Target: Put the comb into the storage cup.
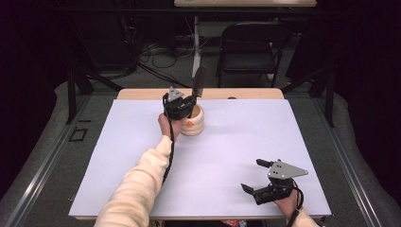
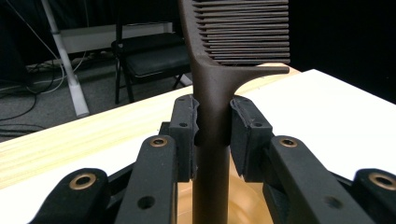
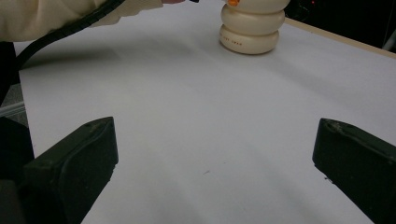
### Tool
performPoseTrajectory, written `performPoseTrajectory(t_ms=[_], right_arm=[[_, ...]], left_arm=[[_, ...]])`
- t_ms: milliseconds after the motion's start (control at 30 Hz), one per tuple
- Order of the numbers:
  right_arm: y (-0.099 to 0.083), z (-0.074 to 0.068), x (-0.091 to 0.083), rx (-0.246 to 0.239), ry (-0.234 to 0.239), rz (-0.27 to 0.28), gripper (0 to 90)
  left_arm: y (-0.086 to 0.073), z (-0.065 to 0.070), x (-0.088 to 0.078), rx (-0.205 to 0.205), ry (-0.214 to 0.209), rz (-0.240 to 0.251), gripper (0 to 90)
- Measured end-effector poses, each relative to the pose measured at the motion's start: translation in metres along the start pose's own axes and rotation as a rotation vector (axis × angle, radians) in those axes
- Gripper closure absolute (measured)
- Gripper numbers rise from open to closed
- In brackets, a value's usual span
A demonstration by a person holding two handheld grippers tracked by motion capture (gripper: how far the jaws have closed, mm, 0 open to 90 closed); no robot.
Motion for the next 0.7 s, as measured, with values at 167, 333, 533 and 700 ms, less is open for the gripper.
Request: performPoseTrajectory(t_ms=[167,333,533,700], right_arm=[[0.0,0.0,0.0,0.0,0.0,0.0,0.0],[0.0,-0.0001,0.0,0.0,0.0,0.0,0.0],[0.0,-0.0001,0.0,0.0,0.001,0.0,0.0],[0.0001,0.0,-0.0001,0.0,0.0,0.001,0.0]], left_arm=[[-0.0012,-0.0006,0.0002,0.003,0.003,-0.003,72.1],[-0.0024,-0.0004,0.0004,0.005,0.001,-0.008,72.1],[-0.0033,0.0003,0.0006,0.003,-0.004,-0.01,72.1],[-0.0041,0.0007,0.0011,0.009,-0.006,-0.016,72.0]])
Point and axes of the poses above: each handheld gripper's, and its own axes: x roughly forward along the jaws, y roughly out of its top, z roughly to its right, the point moved 5 cm from there along x, roughly forward along the jaws, and after that the axes turned 2 degrees about x, right-handed, at the moved point
